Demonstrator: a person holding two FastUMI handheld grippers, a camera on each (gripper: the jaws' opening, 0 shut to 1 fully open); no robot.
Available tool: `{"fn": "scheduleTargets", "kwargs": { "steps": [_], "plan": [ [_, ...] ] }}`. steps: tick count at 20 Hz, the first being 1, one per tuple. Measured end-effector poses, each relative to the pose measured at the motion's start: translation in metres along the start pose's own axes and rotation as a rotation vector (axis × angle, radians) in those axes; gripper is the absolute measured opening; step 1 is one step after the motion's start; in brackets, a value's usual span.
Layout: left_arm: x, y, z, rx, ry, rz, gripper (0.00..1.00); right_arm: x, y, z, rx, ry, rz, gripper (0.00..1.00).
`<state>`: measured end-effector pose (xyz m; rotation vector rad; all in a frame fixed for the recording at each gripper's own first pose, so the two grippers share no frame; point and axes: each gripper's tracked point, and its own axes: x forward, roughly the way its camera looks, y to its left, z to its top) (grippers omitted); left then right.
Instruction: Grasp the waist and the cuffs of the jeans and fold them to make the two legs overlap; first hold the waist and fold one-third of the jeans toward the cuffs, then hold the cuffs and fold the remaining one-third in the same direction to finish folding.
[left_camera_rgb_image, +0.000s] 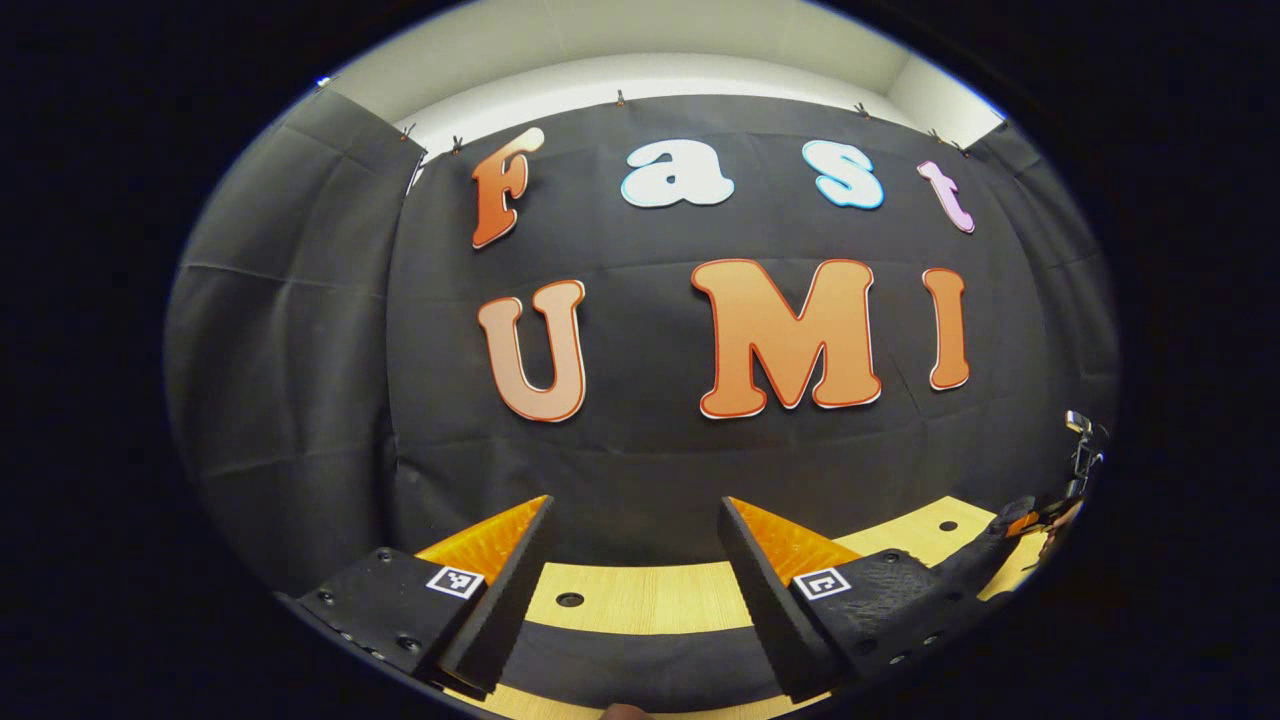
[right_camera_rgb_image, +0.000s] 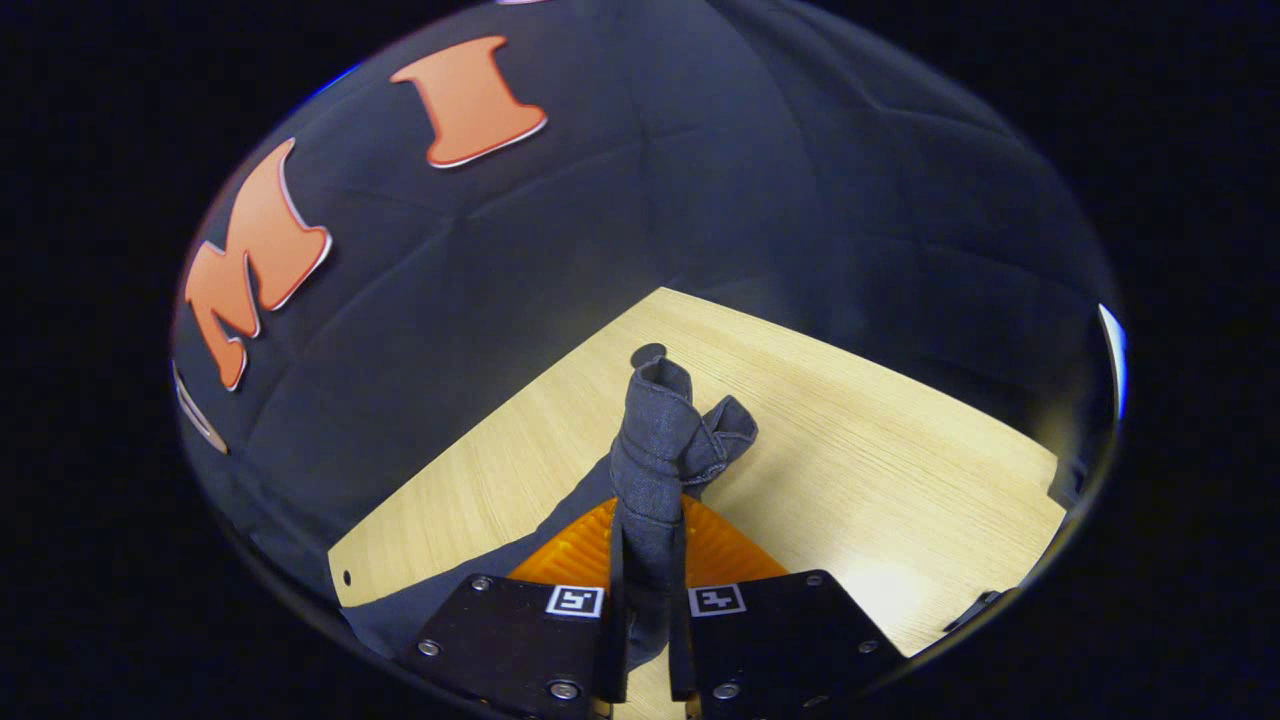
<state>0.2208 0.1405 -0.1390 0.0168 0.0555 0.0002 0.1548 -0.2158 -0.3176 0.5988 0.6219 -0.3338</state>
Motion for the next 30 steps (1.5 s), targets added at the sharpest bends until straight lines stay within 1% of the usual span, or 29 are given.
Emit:
{"fn": "scheduleTargets", "kwargs": {
  "steps": [2,3,4,5,6,7,8,10,11,16,21,23,27,30],
  "plan": [
    [-0.004,-0.002,-0.006,-0.010,0.011,-0.011,0.97,-0.009,0.009,0.003,-0.040,-0.017,0.018,0.17],
    [-0.005,-0.001,-0.009,-0.011,0.021,-0.013,0.96,-0.012,0.014,0.003,-0.059,-0.025,0.028,0.17],
    [-0.009,0.003,-0.012,-0.008,0.027,-0.010,0.96,-0.017,0.020,0.003,-0.083,-0.030,0.043,0.17],
    [-0.011,0.006,-0.013,-0.007,0.028,-0.005,0.95,-0.023,0.025,0.001,-0.108,-0.040,0.051,0.17],
    [-0.014,0.010,-0.015,-0.007,0.030,0.000,0.96,-0.027,0.036,-0.001,-0.136,-0.043,0.063,0.17],
    [-0.016,0.015,-0.017,-0.007,0.036,0.008,0.97,-0.030,0.046,-0.005,-0.160,-0.042,0.080,0.17],
    [-0.018,0.019,-0.022,-0.007,0.045,0.015,0.97,-0.034,0.057,-0.010,-0.167,-0.029,0.113,0.17],
    [-0.020,0.030,-0.029,-0.010,0.061,0.039,0.96,-0.040,0.073,-0.019,-0.201,-0.023,0.150,0.17],
    [-0.022,0.036,-0.031,-0.012,0.068,0.053,0.97,-0.043,0.079,-0.026,-0.233,-0.026,0.155,0.17],
    [-0.031,0.058,-0.036,-0.017,0.075,0.104,0.96,-0.051,0.119,-0.046,-0.377,-0.040,0.202,0.17],
    [-0.036,0.084,-0.047,-0.022,0.099,0.169,0.97,-0.057,0.154,-0.085,-0.465,0.000,0.263,0.17],
    [-0.040,0.098,-0.054,-0.022,0.114,0.201,0.96,-0.059,0.165,-0.103,-0.493,0.030,0.277,0.17],
    [-0.044,0.123,-0.075,-0.048,0.163,0.265,0.97,-0.054,0.170,-0.124,-0.517,0.067,0.279,0.17],
    [-0.046,0.135,-0.095,-0.087,0.215,0.285,0.97,-0.049,0.171,-0.136,-0.548,0.091,0.269,0.17]
  ]
}}
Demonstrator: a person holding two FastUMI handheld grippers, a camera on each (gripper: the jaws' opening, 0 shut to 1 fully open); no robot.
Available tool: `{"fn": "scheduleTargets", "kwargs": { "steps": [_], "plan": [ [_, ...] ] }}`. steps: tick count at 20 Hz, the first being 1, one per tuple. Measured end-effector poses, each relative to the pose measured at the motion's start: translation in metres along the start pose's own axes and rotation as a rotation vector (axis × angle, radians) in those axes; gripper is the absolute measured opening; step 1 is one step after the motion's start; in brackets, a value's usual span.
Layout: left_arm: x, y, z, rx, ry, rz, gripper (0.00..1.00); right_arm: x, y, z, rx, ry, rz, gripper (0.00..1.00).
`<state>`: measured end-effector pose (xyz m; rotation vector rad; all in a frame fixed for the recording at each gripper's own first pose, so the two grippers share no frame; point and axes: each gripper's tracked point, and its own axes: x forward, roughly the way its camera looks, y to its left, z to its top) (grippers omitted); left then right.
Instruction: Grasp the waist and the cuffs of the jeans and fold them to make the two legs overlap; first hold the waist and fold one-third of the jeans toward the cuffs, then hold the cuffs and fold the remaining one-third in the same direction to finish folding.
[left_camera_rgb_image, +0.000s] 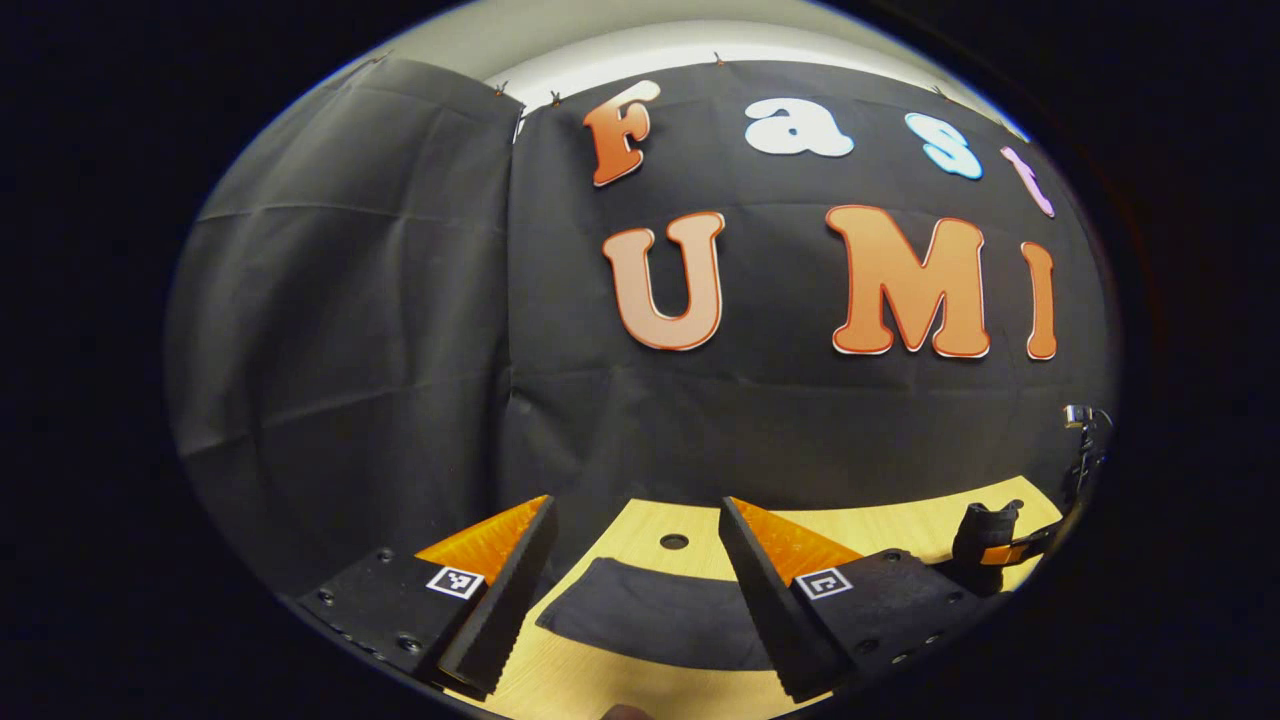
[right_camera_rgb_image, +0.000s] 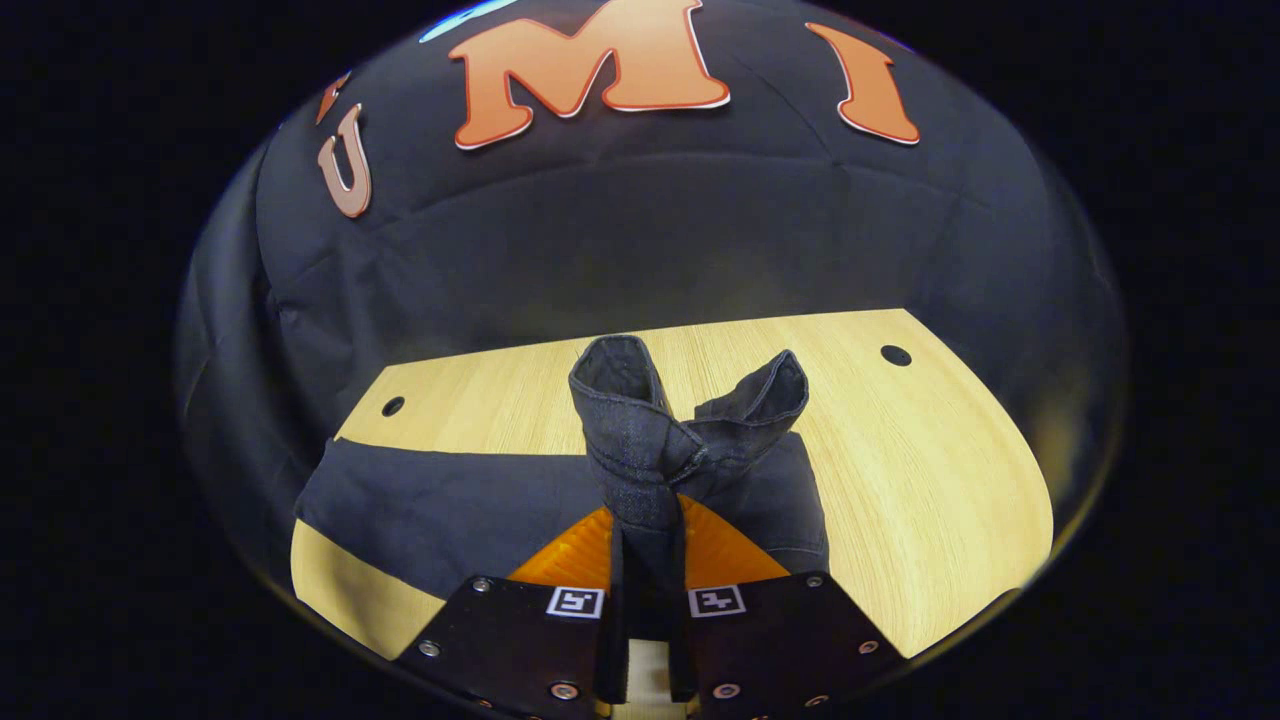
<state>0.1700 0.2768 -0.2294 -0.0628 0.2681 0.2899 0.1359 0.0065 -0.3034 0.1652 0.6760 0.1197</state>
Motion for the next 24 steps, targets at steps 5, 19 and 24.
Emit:
{"fn": "scheduleTargets", "kwargs": {
  "steps": [5,19,24],
  "plan": [
    [0.014,0.013,-0.037,-0.054,0.120,0.024,0.98,-0.004,0.033,-0.031,-0.023,0.096,0.100,0.39],
    [0.058,0.010,-0.200,-0.358,0.790,0.042,0.98,-0.063,0.033,-0.005,-0.086,-0.039,0.178,0.95],
    [0.055,0.010,-0.218,-0.492,0.960,0.081,0.98,-0.093,-0.002,0.015,-0.072,-0.125,0.094,0.98]
  ]
}}
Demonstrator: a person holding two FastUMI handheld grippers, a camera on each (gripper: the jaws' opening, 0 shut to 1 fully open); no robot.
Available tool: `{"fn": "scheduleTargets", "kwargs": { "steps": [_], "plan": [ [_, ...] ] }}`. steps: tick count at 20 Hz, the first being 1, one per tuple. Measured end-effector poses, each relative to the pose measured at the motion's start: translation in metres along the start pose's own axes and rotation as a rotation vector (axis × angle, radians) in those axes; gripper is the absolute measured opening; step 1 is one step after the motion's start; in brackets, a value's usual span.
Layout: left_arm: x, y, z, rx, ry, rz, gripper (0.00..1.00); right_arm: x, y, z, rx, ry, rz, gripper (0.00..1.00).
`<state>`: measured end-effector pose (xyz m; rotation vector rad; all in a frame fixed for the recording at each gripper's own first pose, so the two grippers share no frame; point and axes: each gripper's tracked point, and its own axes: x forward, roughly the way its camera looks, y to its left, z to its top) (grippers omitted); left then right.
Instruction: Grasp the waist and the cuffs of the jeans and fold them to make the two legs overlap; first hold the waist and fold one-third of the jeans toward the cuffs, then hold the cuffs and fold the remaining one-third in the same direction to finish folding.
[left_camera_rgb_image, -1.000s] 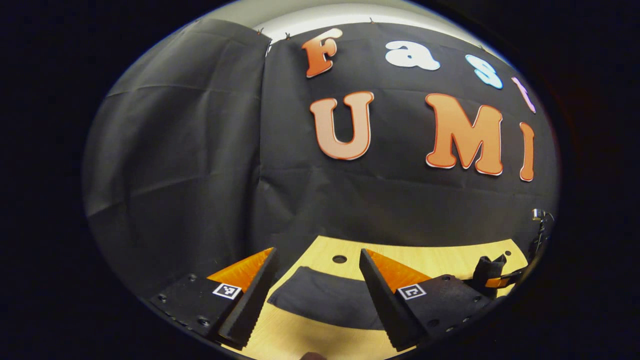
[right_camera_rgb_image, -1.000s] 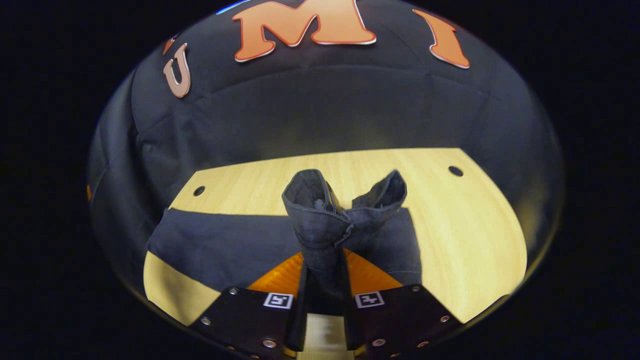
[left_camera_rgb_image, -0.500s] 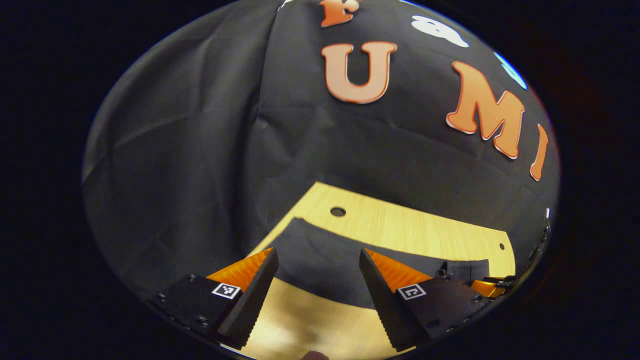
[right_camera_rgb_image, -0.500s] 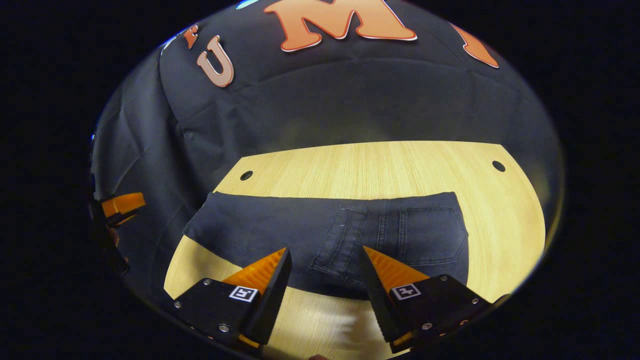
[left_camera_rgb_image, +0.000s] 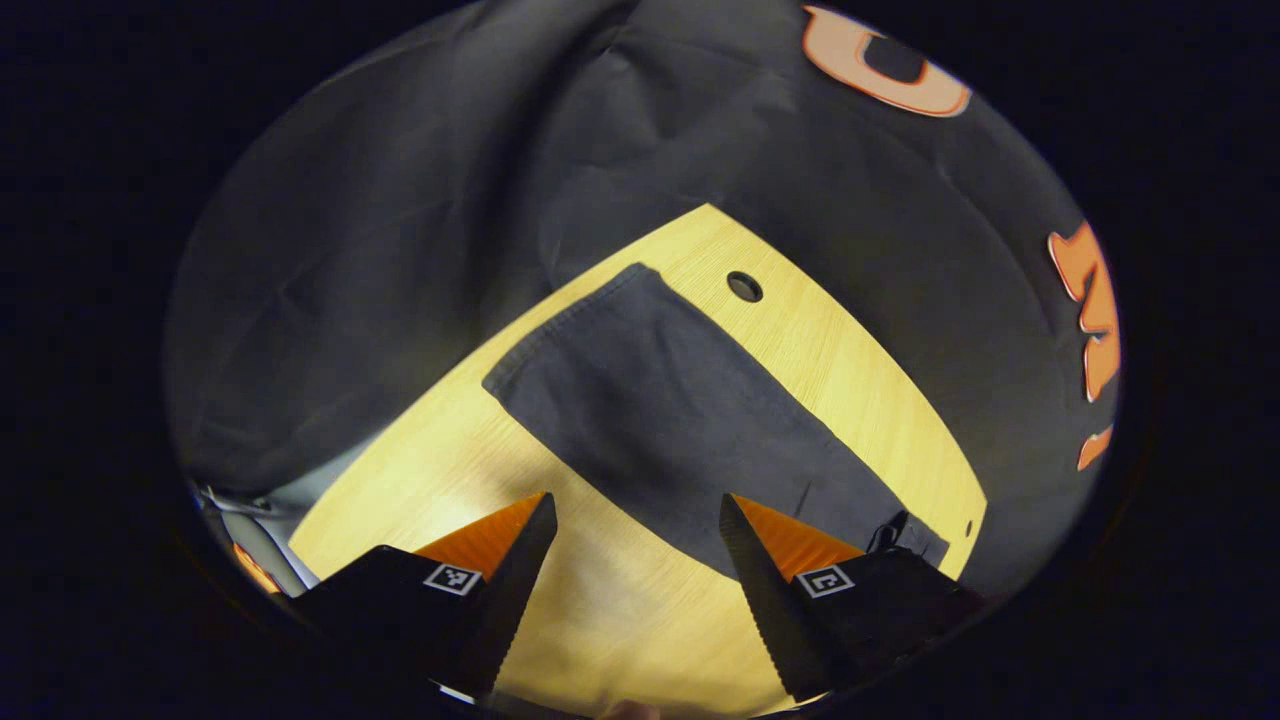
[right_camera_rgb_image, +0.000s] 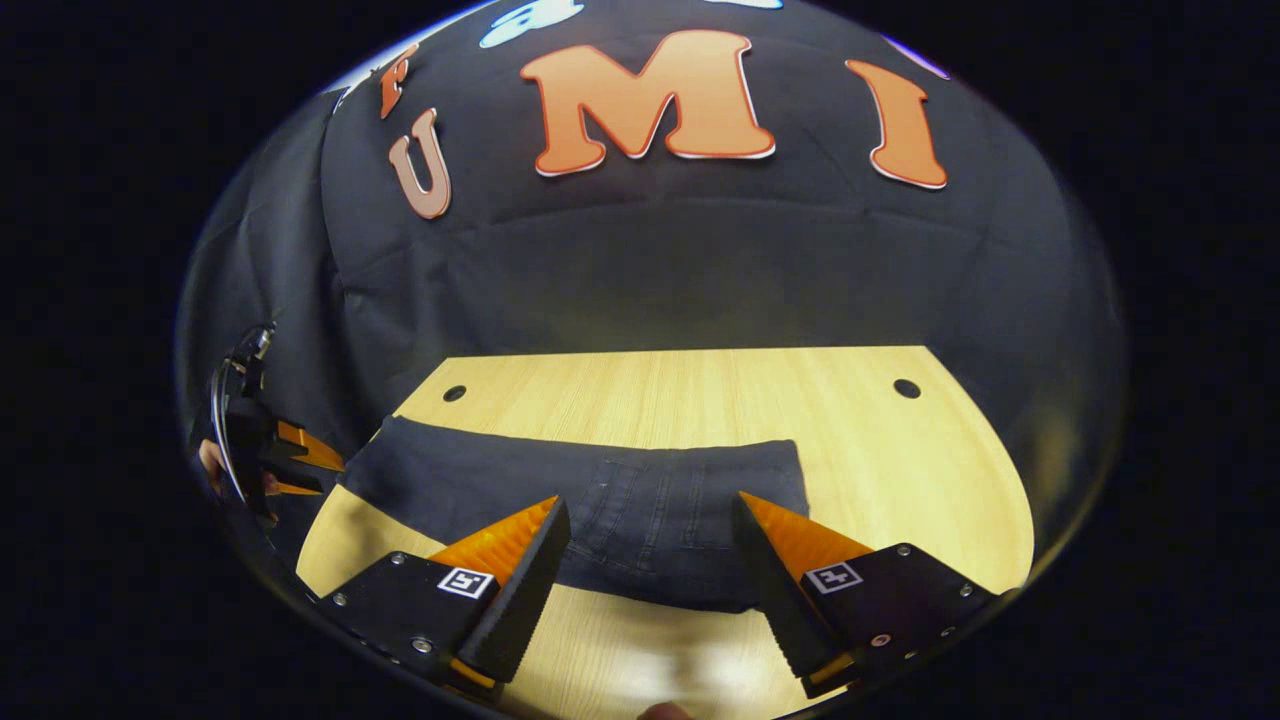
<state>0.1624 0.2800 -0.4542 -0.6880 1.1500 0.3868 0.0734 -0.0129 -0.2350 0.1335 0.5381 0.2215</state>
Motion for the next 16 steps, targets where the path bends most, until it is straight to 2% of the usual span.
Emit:
{"fn": "scheduleTargets", "kwargs": {
  "steps": [3,6,9,13,16],
  "plan": [
    [0.004,0.005,-0.002,-0.043,0.051,0.060,0.98,-0.022,-0.009,0.011,0.034,-0.054,-0.035,0.98],
    [0.007,-0.005,-0.006,-0.130,0.135,0.024,0.99,-0.042,-0.017,0.020,0.051,-0.098,-0.061,0.97],
    [0.018,0.009,-0.001,-0.143,0.180,0.098,0.98,-0.062,-0.033,0.016,0.060,-0.115,-0.125,0.97],
    [0.042,0.007,0.011,-0.198,0.207,0.138,0.98,-0.086,-0.042,0.006,0.091,-0.129,-0.173,0.98],
    [0.052,0.017,0.021,-0.155,0.218,0.245,0.98,-0.094,-0.042,0.002,0.094,-0.127,-0.198,1.00]
  ]
}}
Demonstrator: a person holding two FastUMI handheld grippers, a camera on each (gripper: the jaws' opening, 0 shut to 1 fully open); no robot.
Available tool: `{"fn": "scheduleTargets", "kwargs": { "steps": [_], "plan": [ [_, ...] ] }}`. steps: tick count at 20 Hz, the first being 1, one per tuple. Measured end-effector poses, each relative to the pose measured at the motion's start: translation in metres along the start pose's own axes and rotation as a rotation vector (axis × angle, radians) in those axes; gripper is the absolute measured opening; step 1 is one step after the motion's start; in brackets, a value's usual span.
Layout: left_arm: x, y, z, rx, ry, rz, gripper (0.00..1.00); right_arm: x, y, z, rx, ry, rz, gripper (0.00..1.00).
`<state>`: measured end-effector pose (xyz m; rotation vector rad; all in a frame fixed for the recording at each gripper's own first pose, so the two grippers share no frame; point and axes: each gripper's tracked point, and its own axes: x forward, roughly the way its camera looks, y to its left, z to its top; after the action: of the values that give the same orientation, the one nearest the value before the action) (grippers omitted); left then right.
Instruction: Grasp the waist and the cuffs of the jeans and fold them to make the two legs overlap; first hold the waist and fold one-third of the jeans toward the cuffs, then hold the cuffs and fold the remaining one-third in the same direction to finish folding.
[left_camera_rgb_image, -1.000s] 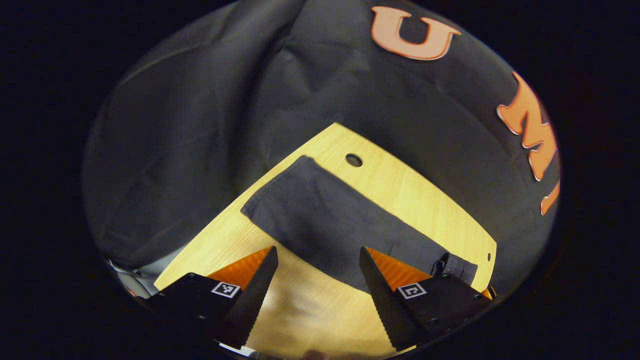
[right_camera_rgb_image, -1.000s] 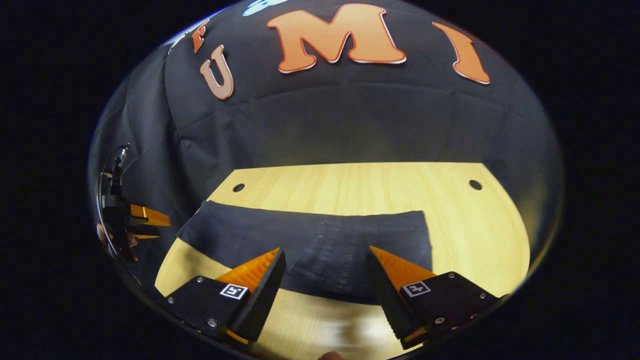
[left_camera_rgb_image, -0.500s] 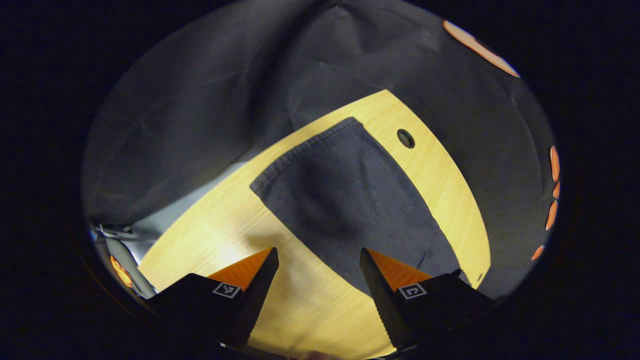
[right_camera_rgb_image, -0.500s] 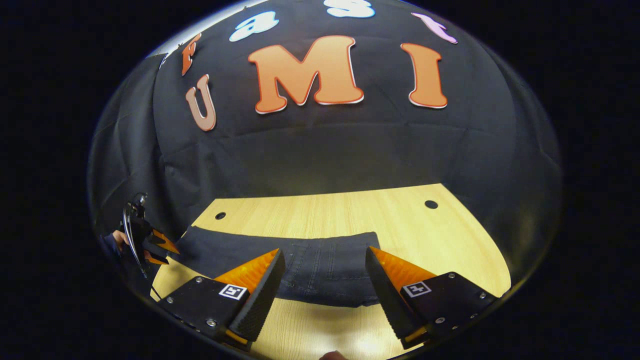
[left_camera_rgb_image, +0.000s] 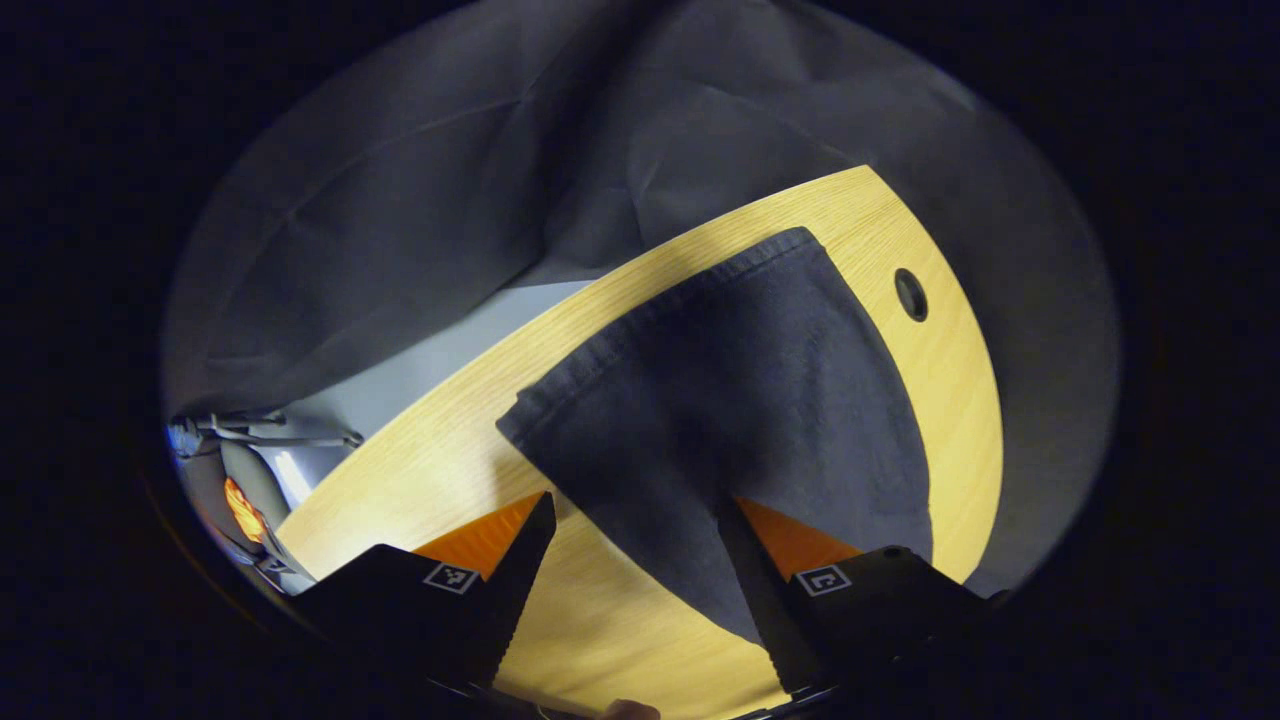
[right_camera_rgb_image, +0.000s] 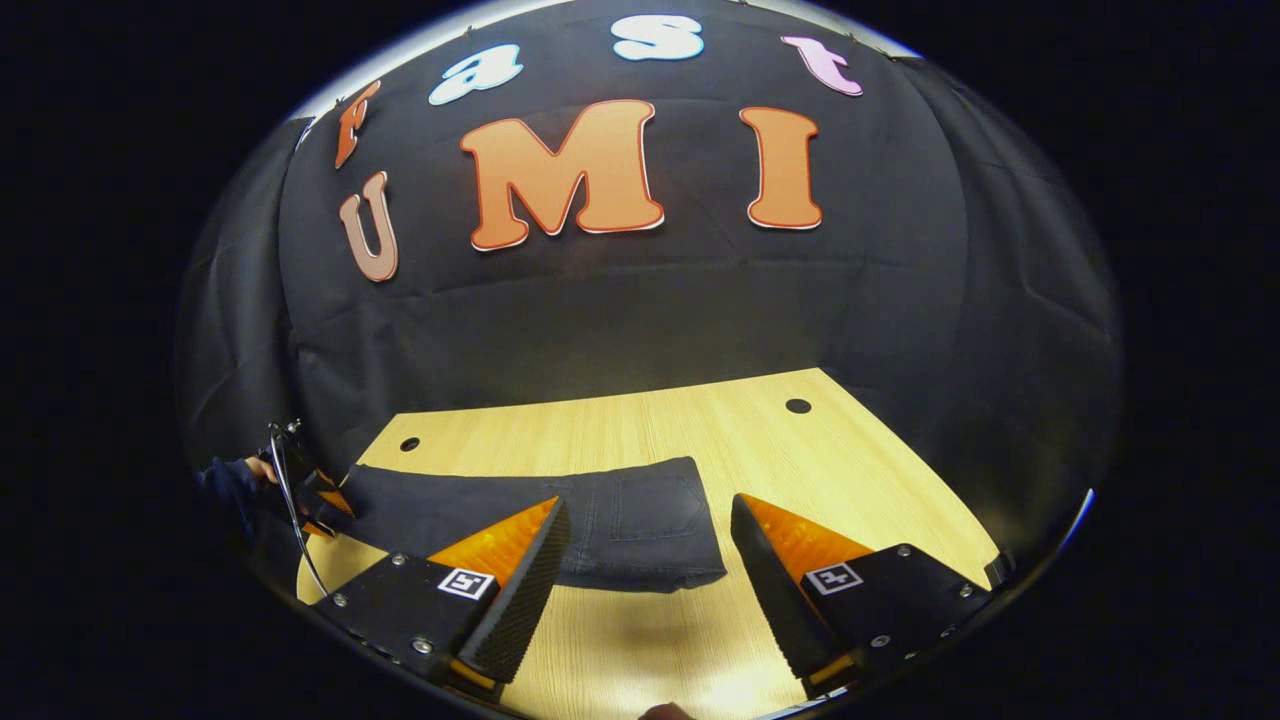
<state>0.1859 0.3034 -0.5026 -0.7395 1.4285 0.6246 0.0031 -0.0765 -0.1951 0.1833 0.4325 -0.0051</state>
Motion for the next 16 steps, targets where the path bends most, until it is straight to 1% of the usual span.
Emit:
{"fn": "scheduleTargets", "kwargs": {
  "steps": [1,4,6,7,8,9,10,11,12,13,14,16],
  "plan": [
    [0.004,0.000,0.001,-0.003,0.008,0.035,0.98,0.000,-0.001,0.001,0.000,0.000,-0.003,0.98],
    [0.006,-0.001,0.004,0.004,0.004,0.091,0.98,-0.002,-0.002,0.003,-0.004,-0.013,-0.017,0.98],
    [0.005,-0.002,0.005,0.009,0.000,0.093,0.98,-0.003,-0.003,0.002,0.002,-0.012,-0.020,0.98],
    [0.005,-0.004,0.005,0.011,0.006,0.090,0.95,-0.003,-0.001,0.002,0.009,-0.012,-0.014,0.98],
    [0.004,-0.004,0.005,0.019,0.008,0.087,0.97,-0.002,-0.001,0.001,0.015,-0.008,-0.010,0.98],
    [0.002,-0.005,0.005,0.035,-0.001,0.079,0.96,-0.002,-0.001,0.001,0.017,-0.007,-0.004,1.00],
    [0.003,-0.008,0.011,0.067,-0.044,0.063,0.94,-0.002,0.000,0.000,0.016,-0.007,0.001,0.98],
    [0.002,-0.013,0.015,0.097,-0.080,0.045,0.73,-0.002,0.000,0.001,0.016,-0.009,0.001,0.98],
    [0.003,-0.019,0.017,0.127,-0.121,0.008,0.52,-0.003,0.001,0.002,0.016,-0.011,0.008,0.98],
    [0.005,-0.023,0.015,0.124,-0.145,-0.019,0.31,-0.003,0.000,0.003,0.015,-0.014,0.008,0.98],
    [0.004,-0.027,0.016,0.162,-0.168,-0.031,0.10,-0.002,0.002,0.002,0.011,-0.011,0.014,0.98],
    [-0.001,-0.026,0.015,0.252,-0.216,-0.063,0.09,-0.003,0.001,0.001,-0.001,-0.007,0.016,0.98]
  ]
}}
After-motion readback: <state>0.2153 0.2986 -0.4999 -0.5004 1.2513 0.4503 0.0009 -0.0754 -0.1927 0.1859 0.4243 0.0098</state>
